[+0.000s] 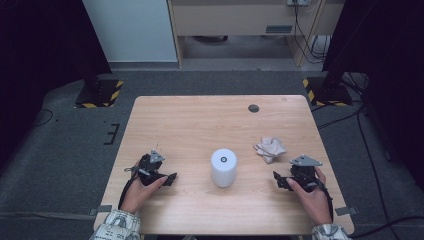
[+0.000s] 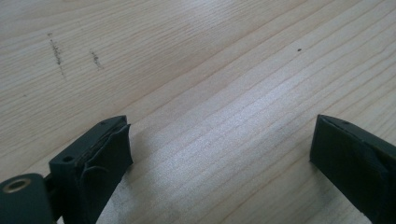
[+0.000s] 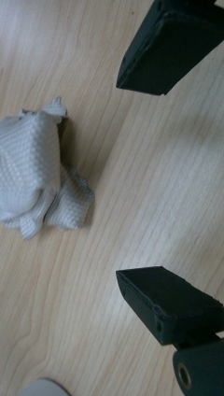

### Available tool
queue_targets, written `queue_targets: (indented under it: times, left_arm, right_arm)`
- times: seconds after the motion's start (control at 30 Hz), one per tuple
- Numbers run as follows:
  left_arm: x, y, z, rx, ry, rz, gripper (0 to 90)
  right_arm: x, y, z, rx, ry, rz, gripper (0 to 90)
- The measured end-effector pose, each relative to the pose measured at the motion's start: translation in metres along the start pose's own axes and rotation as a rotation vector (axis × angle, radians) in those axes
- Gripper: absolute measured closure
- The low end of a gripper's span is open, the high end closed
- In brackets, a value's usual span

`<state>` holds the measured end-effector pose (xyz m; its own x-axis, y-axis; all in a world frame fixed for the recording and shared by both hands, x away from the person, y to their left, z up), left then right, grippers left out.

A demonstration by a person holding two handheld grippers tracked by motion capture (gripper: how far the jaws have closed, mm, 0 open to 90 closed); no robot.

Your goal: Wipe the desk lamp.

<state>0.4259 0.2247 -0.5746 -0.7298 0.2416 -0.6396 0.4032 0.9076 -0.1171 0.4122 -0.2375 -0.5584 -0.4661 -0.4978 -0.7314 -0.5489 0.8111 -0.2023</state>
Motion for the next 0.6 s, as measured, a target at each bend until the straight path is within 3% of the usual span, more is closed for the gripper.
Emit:
queue_targets:
  times: [0.23, 0.33, 0.37, 0.6]
  left_arm:
    - [0.002, 0.0, 0.003, 0.018, -0.018, -0.022, 0.8]
    - [0.003, 0.0, 0.003, 0.02, -0.027, -0.024, 0.4]
    - [0.003, 0.0, 0.003, 0.023, -0.03, -0.023, 0.3]
    - [0.003, -0.001, 0.003, 0.031, -0.031, -0.02, 0.0]
  right_arm:
    - [0.019, -0.009, 0.012, -0.037, 0.048, 0.085, 10.6]
    - [0.02, -0.008, 0.013, -0.015, 0.051, 0.072, 9.5]
    - [0.02, -0.007, 0.014, -0.008, 0.057, 0.048, 8.0]
    - [0.018, -0.005, 0.016, -0.001, 0.07, 0.058, 5.0]
Point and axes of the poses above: each handheld gripper's, and its own axes: z roughly forward along the jaws, x roughly out of its underside, y roughly to its left, the point moved 6 cm from there along z, roughly forward along the jaws, and after that the axes turned 13 degrees about -z, right-handed, at the moved point
